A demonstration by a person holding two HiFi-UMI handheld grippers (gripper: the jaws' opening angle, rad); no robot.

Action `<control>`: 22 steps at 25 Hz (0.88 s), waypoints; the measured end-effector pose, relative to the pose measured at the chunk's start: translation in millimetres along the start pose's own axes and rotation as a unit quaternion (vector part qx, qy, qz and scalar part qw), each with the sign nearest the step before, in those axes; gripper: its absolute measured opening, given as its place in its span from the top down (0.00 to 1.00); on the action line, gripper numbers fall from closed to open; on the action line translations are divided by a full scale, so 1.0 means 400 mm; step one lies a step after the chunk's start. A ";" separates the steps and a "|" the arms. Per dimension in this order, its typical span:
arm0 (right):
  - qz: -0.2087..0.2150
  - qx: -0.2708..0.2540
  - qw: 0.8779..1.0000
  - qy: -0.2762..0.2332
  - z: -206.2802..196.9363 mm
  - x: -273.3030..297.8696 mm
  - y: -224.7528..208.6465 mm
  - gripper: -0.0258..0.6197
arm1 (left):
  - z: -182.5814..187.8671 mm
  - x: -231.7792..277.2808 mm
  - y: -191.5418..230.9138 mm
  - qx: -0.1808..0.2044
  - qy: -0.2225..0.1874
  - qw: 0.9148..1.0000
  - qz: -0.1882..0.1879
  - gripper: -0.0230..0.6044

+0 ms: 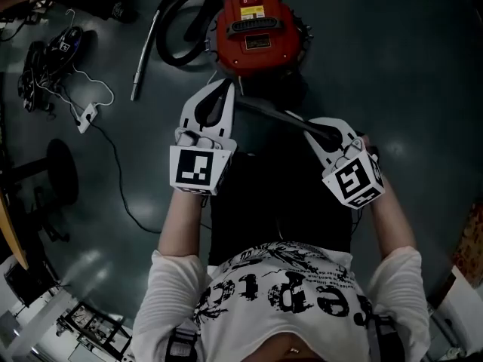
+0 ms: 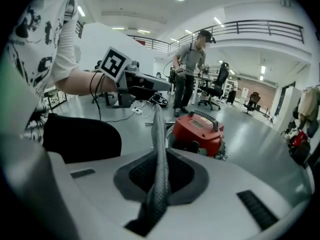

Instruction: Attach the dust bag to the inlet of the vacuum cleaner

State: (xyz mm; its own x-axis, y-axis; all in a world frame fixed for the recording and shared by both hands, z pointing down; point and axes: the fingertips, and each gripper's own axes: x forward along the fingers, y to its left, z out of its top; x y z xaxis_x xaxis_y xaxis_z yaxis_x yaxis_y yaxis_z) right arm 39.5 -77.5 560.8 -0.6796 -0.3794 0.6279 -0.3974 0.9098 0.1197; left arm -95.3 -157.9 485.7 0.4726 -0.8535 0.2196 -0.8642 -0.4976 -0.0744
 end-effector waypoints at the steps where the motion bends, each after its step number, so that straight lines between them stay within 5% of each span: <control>1: -0.003 -0.011 1.000 -0.006 -0.022 0.021 -0.004 0.92 | -0.027 0.020 -0.004 0.008 -0.005 1.000 -0.010 0.96; 8: 0.007 -0.051 0.999 -0.006 -0.096 0.112 0.004 0.92 | -0.117 0.123 0.034 0.049 -0.001 0.999 -0.022 0.96; 12: 0.023 -0.047 0.999 -0.002 -0.111 0.117 0.008 0.92 | -0.149 0.175 0.052 0.098 0.031 0.994 -0.041 0.86; 18: 0.056 -0.037 0.998 -0.014 -0.133 0.120 0.005 0.92 | -0.166 0.292 0.143 0.205 0.075 0.975 -0.045 0.70; 22: 0.084 -0.049 0.995 -0.009 -0.144 0.123 0.018 0.92 | -0.226 0.363 0.154 0.244 0.140 0.956 -0.088 0.67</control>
State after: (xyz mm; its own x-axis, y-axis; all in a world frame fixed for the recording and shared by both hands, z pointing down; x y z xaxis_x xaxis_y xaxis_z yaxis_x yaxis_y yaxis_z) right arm 38.7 -80.0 636.7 -0.7426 -0.2219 0.6319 -0.2154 0.9725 0.0884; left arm -95.8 -298.5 601.1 0.4793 -0.7093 0.5170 -0.5603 -0.7006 -0.4418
